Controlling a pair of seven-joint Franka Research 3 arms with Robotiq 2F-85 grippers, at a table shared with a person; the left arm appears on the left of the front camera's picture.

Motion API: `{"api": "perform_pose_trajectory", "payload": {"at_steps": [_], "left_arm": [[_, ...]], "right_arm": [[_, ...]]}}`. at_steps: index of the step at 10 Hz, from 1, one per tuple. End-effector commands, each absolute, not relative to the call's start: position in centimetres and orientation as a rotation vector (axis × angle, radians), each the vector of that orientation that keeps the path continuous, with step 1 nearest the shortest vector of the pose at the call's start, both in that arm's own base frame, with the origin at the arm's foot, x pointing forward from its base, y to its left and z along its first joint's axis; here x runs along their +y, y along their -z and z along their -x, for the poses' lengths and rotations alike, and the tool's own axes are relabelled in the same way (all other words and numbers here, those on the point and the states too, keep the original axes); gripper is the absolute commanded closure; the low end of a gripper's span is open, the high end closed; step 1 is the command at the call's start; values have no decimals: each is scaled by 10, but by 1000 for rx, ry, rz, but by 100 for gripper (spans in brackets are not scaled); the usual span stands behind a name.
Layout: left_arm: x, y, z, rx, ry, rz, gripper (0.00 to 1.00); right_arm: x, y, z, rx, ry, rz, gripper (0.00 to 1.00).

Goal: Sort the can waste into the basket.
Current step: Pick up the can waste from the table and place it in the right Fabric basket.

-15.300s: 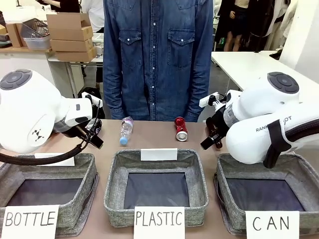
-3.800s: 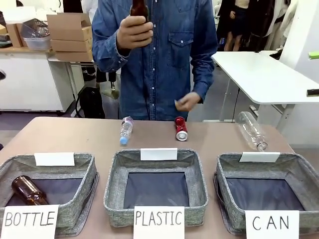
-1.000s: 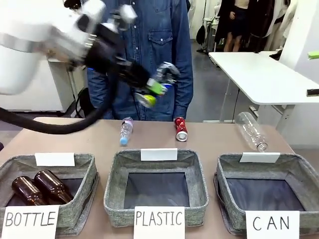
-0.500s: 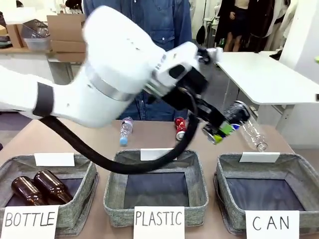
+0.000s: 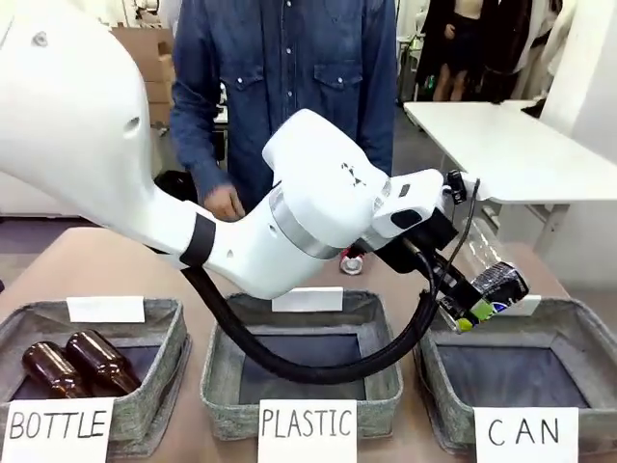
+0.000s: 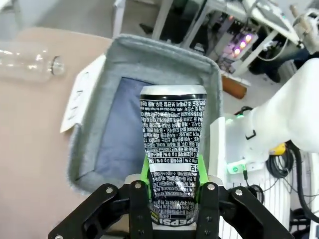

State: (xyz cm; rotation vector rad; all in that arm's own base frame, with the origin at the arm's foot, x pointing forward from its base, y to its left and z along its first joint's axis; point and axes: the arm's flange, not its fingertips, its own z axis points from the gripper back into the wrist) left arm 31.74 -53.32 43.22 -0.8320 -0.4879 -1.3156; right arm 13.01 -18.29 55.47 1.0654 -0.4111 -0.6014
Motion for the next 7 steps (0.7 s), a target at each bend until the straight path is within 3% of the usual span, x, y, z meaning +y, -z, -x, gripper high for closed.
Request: {"api": "perform_pose_trajectory", "payload": {"at_steps": [1, 4, 5, 6, 7], "left_arm": [[-545, -435, -303, -501, 1361, 796, 63], [-545, -432, -307, -508, 1360, 768, 63], [-545, -432, -306, -512, 1360, 767, 29], [-544, -432, -306, -523, 1363, 762, 5], [-543, -431, -306, -530, 1364, 762, 0]], "right_arm": [[-164, -562, -156, -385, 534, -1041, 0], [-164, -562, -156, -385, 534, -1041, 0], [-164, -562, -156, -385, 534, -1041, 0], [-164, -562, -156, -385, 534, -1041, 0], [-164, -562, -156, -385, 534, -1041, 0]]}}
